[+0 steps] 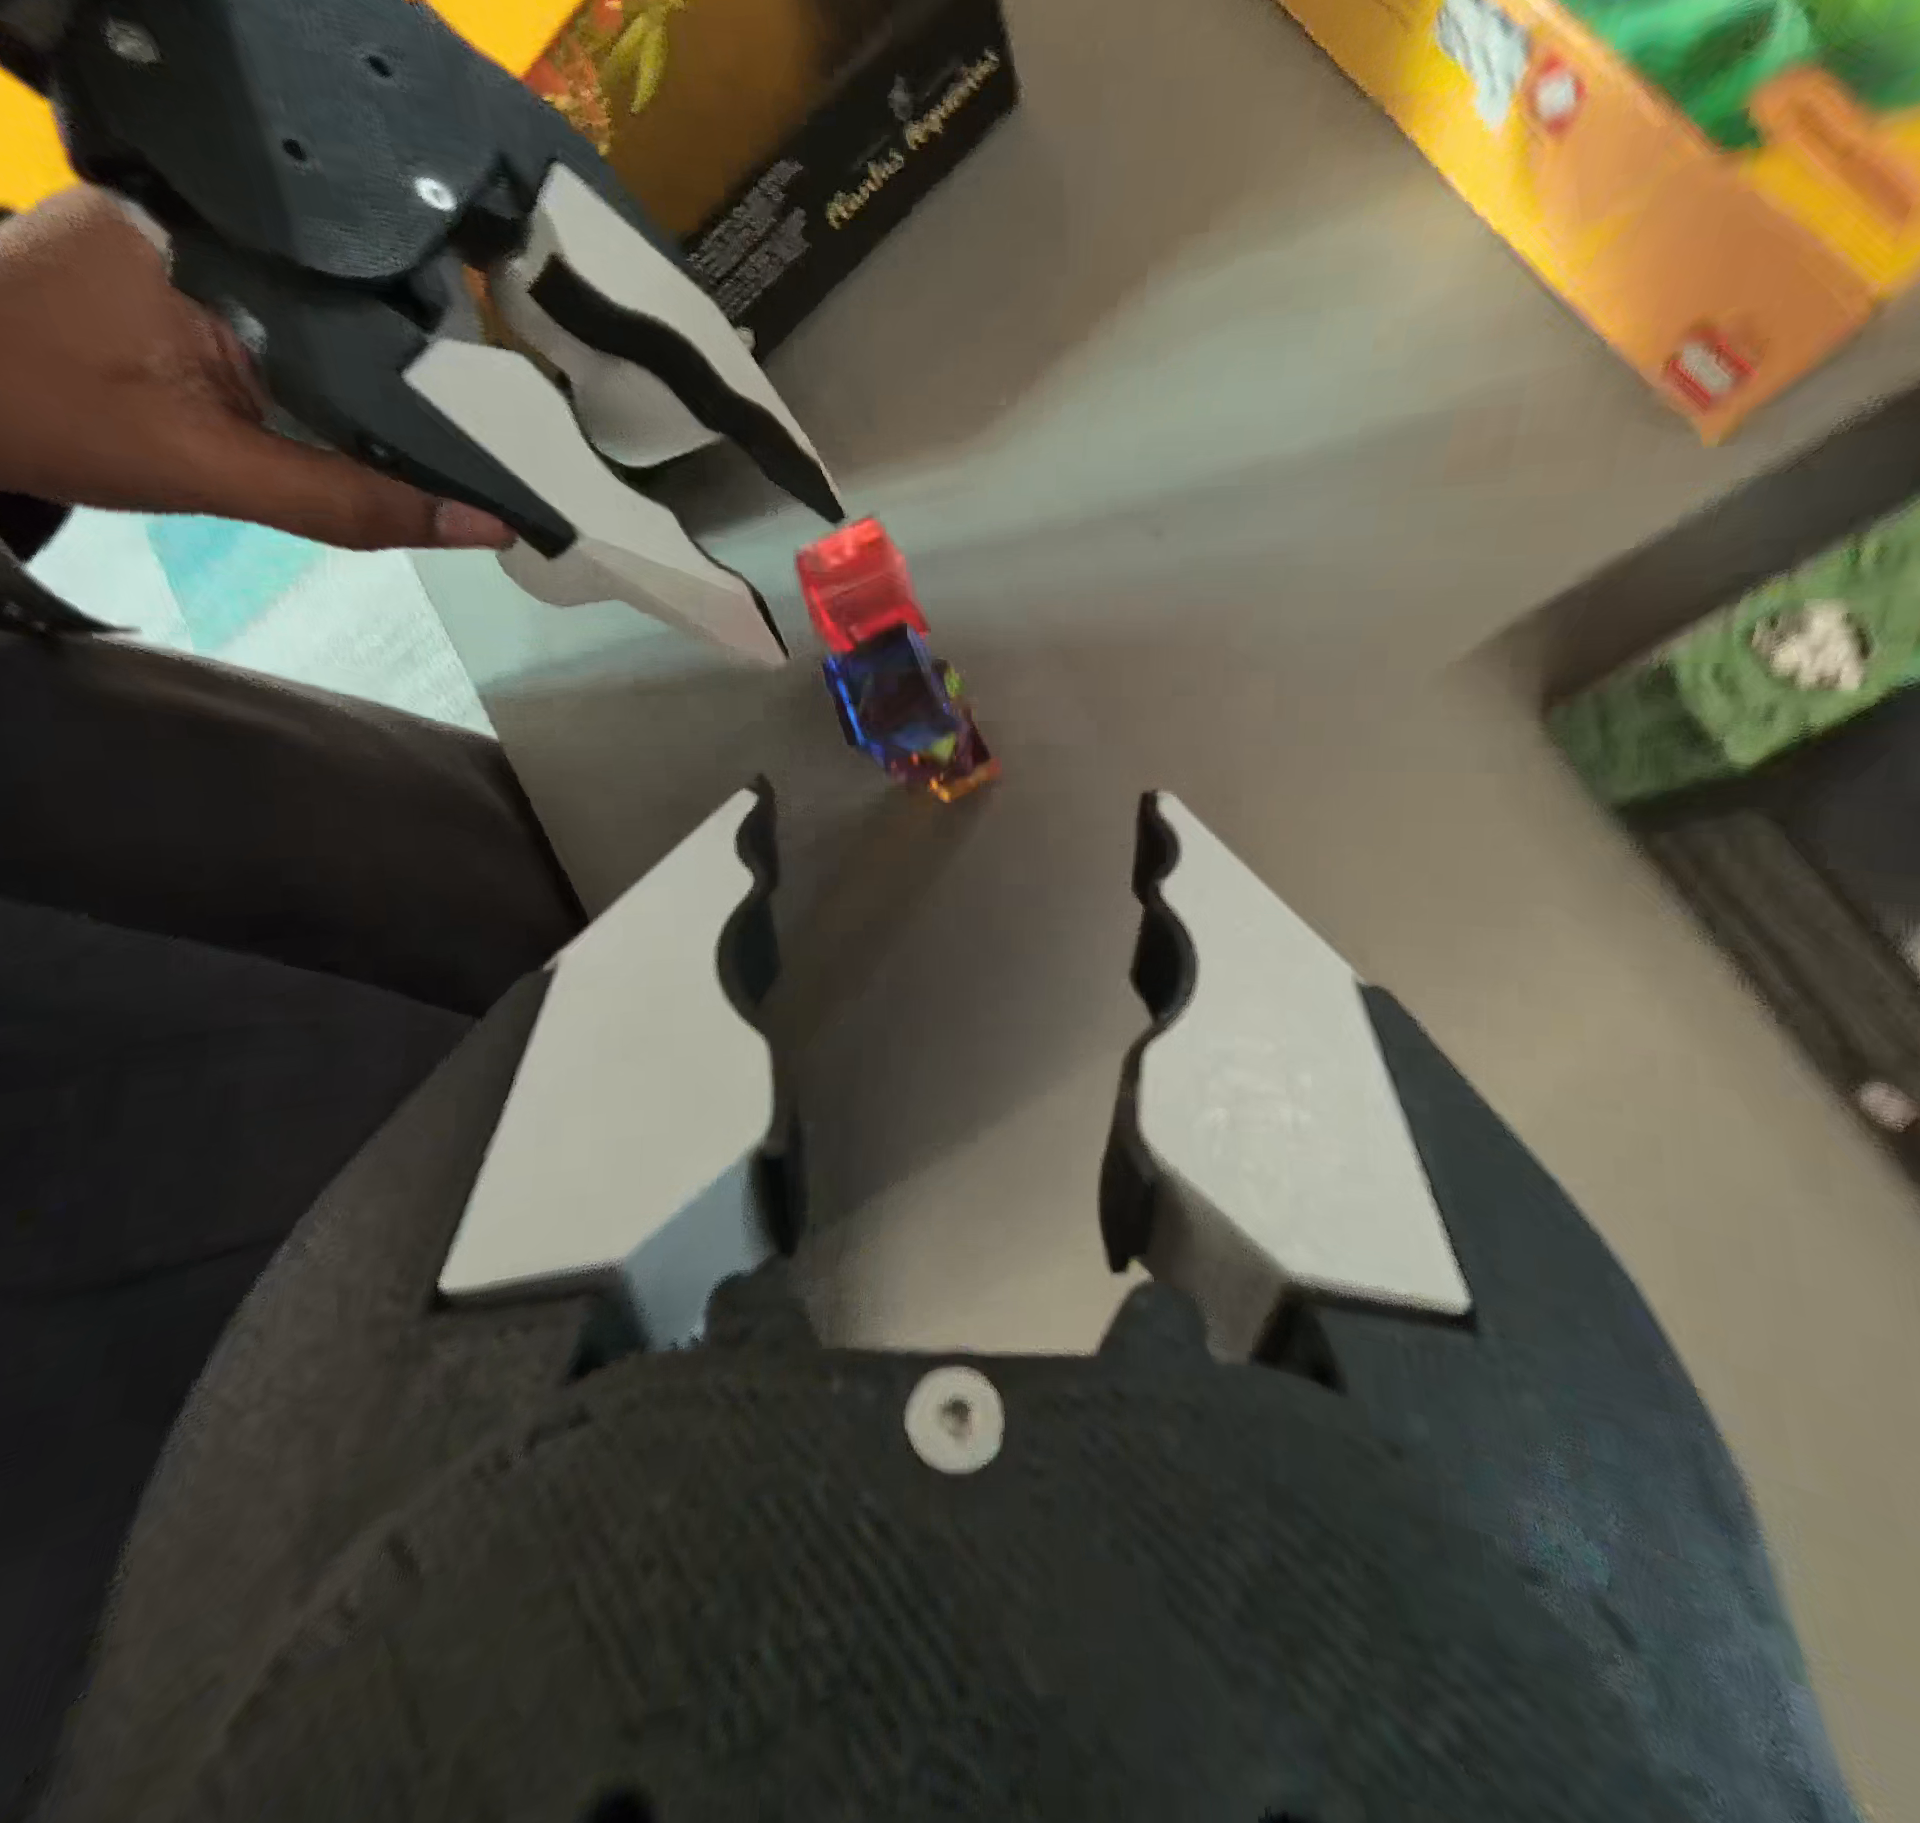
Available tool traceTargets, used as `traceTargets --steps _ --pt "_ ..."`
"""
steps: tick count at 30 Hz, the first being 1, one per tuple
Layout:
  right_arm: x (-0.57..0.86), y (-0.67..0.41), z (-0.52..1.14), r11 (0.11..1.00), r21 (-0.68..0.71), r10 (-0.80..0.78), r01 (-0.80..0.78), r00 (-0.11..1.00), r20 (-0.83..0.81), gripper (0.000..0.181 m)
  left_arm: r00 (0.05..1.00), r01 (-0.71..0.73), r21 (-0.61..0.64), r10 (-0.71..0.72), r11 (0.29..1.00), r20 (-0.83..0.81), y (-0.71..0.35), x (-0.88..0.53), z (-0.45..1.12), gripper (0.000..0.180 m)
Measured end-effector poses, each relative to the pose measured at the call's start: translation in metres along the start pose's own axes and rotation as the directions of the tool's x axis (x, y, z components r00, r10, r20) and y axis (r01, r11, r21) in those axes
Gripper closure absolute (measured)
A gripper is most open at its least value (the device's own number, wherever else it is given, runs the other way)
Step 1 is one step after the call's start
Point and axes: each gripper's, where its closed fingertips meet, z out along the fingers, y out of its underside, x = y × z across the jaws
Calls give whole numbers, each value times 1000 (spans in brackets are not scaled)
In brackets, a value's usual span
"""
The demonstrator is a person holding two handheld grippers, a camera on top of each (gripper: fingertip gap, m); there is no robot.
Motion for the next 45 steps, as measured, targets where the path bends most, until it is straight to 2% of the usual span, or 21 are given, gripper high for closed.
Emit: traceTargets --steps 3,7,9,14,18,23,26,30,32,33,34,37,40,43,45 --pt "4 26 -5 987 -2 158 -158 987 13 139 1000 7 3 -7 1000 -4 1 -1 0 132" --pt "2 49 -2 971 -28 236 -236 971 -32 171 1000 -3 -12 3 1000 -7 2 0 2 132" --pt "1 64 7 958 -80 272 -277 960 -68 181 1000 -3 -18 3 1000 -9 2 0 3 132" --pt "-21 81 31 936 -164 313 -312 950 -22 181 997 12 -63 -8 998 73 9 -16 4 131" --pt "-30 77 34 938 -153 314 -311 950 -6 181 974 46 -26 -39 999 224 -1 -52 -1 132" --pt "-22 79 27 922 -138 364 -362 931 -11 181 924 184 45 -188 982 333 -32 -104 3 131" --pt "-15 81 19 909 -115 402 -401 915 -17 181 903 232 25 -225 972 367 -40 -128 15 129" --pt "-7 84 9 888 -89 451 -451 892 -22 181 892 227 -25 -197 974 406 -42 -147 28 128" --pt "-5 87 4 878 -76 472 -472 881 -26 181 900 206 -30 -178 978 398 -49 -148 30 131" --pt "-4 88 3 873 -70 482 -483 876 -28 181 907 202 -45 -169 978 386 -49 -147 31 146" --pt "-4 90 2 867 -66 493 -493 870 -28 181 913 190 -50 -158 981 376 -52 -145 31 148" --pt "-6 94 1 851 -61 522 -522 853 -21 181 938 148 -11 -136 989 320 -67 -130 22 150" --pt "-6 97 0 841 -53 538 -538 843 -19 181 972 65 80 -81 995 220 -94 -89 -5 150" --pt "-5 99 1 831 -48 555 -554 832 -13 181 996 -50 130 39 990 86 -112 -26 -37 151" --pt "-4 93 0 830 -20 557 -557 830 10 181 992 -130 111 129 985 19 -108 12 -49 151"
